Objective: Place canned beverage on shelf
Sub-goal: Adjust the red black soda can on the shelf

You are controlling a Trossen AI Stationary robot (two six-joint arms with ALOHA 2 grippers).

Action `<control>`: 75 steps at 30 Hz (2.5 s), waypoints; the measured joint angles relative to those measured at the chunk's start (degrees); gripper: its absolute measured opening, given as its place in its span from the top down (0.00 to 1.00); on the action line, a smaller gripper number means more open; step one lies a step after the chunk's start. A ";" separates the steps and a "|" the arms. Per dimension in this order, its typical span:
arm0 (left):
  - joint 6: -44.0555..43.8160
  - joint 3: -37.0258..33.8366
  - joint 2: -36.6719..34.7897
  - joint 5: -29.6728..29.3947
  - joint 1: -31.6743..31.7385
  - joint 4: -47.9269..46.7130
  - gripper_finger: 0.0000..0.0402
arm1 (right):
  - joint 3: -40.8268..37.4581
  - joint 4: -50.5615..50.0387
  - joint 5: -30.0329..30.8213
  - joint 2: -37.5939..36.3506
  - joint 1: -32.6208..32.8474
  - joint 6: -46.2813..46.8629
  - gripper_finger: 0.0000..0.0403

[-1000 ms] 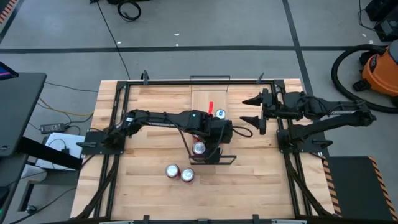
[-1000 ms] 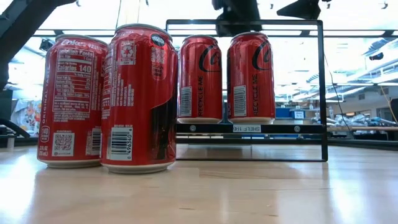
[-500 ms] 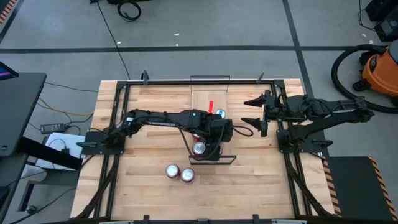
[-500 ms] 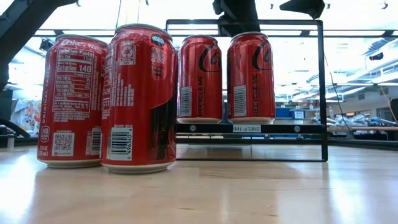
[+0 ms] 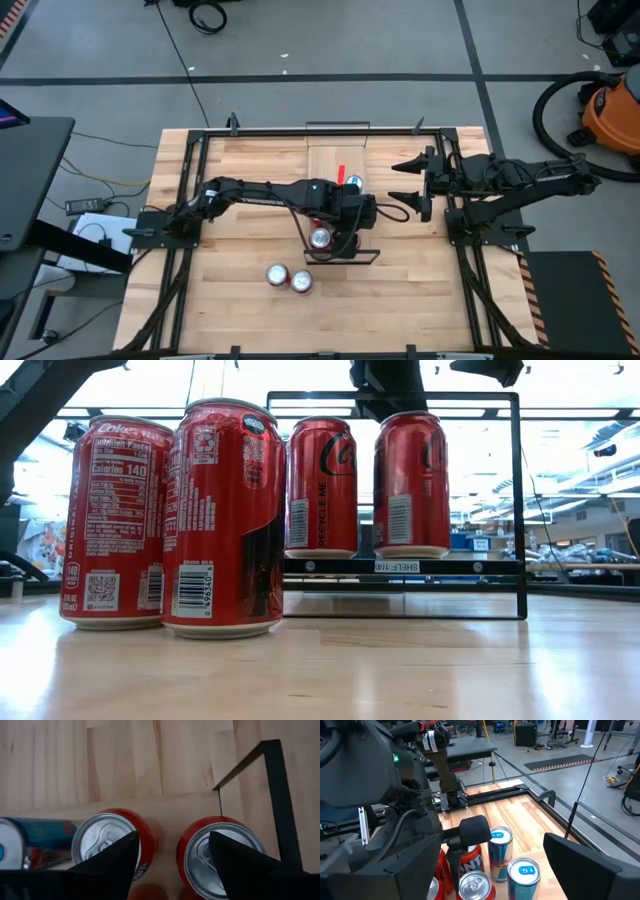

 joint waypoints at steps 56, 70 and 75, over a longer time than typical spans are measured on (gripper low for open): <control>-11.65 -1.80 -5.26 -10.10 -1.18 1.00 0.37 | 7.28 -24.88 -3.61 17.75 10.88 19.07 0.10; -10.42 -2.27 -2.16 -17.88 -5.04 -0.66 0.37 | -2.32 -15.98 3.39 15.88 15.95 26.86 0.10; -12.91 -2.36 -1.33 -20.01 -5.15 -1.50 0.37 | -5.99 -10.52 2.60 16.48 15.82 27.02 0.10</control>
